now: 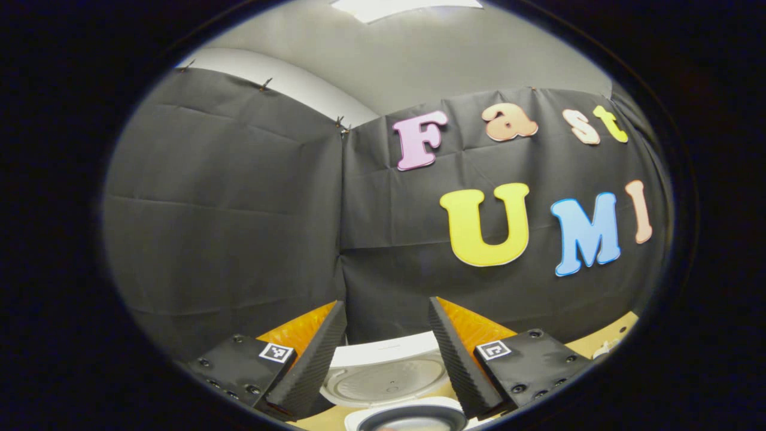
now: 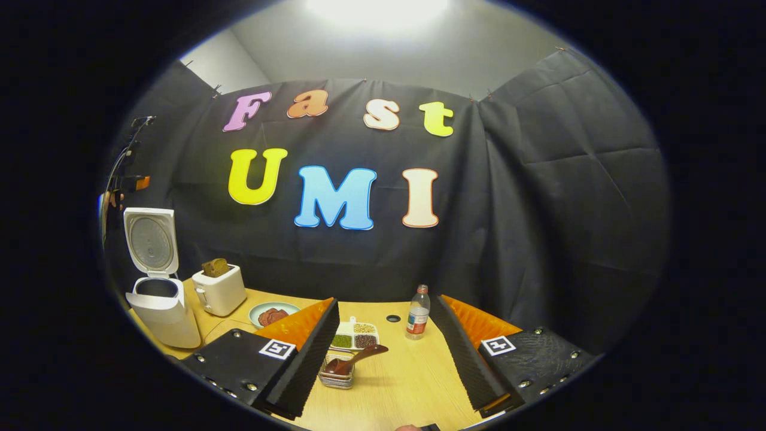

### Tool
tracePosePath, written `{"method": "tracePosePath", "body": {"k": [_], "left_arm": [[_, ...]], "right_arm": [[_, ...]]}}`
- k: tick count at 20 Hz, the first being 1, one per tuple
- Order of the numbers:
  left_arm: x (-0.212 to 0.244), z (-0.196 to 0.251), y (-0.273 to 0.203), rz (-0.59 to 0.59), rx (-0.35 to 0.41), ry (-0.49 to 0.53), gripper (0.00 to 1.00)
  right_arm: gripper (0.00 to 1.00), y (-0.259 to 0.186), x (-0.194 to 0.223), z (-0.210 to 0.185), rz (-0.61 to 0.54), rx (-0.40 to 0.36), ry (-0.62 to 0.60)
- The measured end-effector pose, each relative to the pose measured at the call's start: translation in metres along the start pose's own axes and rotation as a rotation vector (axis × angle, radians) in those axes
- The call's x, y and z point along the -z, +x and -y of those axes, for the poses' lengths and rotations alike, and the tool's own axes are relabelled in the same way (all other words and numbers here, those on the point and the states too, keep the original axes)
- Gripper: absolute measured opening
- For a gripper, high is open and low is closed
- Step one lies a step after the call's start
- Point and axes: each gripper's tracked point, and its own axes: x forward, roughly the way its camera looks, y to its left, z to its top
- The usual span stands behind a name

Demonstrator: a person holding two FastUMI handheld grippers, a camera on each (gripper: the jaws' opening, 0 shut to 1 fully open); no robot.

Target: Close the left gripper, press the button to open the rice cooker; take a wooden spoon from the chopstick holder with the right hand, scoop a spoonful of rice and pour it into the rice cooker, then put the wooden spoon back into the chopstick holder.

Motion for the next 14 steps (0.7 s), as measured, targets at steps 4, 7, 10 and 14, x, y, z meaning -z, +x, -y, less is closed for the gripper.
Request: {"method": "tracePosePath", "body": {"k": [4, 7, 10, 14], "left_arm": [[0.026, -0.009, 0.045, -0.073, -0.011, -0.071, 0.94], [0.053, -0.015, 0.065, -0.137, -0.011, -0.119, 0.98], [0.066, -0.014, 0.076, -0.167, -0.013, -0.141, 0.96], [0.09, -0.015, 0.071, -0.23, -0.031, -0.132, 0.97]], "right_arm": [[0.98, -0.017, 0.007, 0.01, -0.023, 0.059, 0.011], [0.98, -0.027, 0.011, 0.017, -0.029, 0.094, -0.006], [0.98, -0.033, 0.013, 0.021, -0.035, 0.111, -0.007], [0.98, -0.033, 0.016, 0.02, -0.039, 0.104, -0.011]]}}
